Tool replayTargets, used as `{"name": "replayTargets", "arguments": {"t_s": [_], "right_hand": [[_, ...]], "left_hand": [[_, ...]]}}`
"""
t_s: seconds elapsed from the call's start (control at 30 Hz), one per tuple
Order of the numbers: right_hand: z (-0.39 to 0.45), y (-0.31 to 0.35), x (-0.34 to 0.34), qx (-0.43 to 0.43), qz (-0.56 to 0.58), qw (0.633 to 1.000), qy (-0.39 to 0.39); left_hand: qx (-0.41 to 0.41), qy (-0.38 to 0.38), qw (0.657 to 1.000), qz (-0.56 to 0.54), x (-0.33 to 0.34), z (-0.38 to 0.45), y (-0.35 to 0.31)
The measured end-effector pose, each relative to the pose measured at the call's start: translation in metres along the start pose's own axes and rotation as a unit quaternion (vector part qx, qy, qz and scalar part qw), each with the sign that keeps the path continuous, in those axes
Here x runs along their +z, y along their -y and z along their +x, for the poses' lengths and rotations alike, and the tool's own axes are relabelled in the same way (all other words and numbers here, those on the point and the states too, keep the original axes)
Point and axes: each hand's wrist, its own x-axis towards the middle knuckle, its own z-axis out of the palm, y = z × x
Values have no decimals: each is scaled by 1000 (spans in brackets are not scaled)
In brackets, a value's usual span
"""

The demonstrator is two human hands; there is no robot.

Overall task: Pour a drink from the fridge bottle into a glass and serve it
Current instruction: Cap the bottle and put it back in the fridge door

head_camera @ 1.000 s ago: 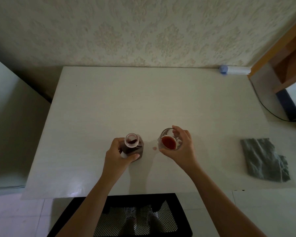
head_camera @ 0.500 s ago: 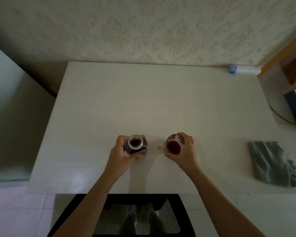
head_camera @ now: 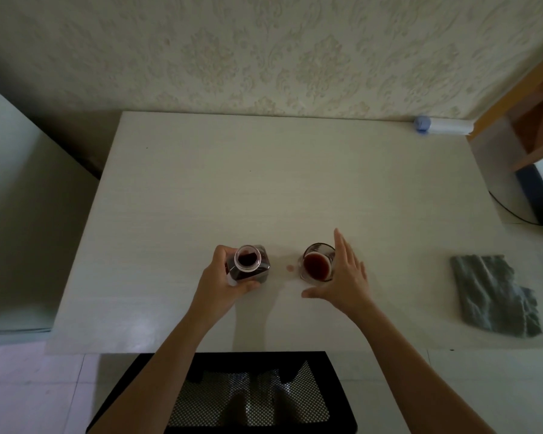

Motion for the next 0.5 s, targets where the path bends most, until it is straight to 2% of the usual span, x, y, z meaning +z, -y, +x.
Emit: {"name": "replayTargets", "arguments": {"t_s": [0.23, 0.5], "right_hand": [[-9, -22, -13, 69, -154, 986, -1], [-16, -27, -4, 65, -190, 980, -6]], "left_hand": [[2, -8, 1000, 23, 1, 0, 0], [6, -15, 999, 29, 3, 0, 1]]}}
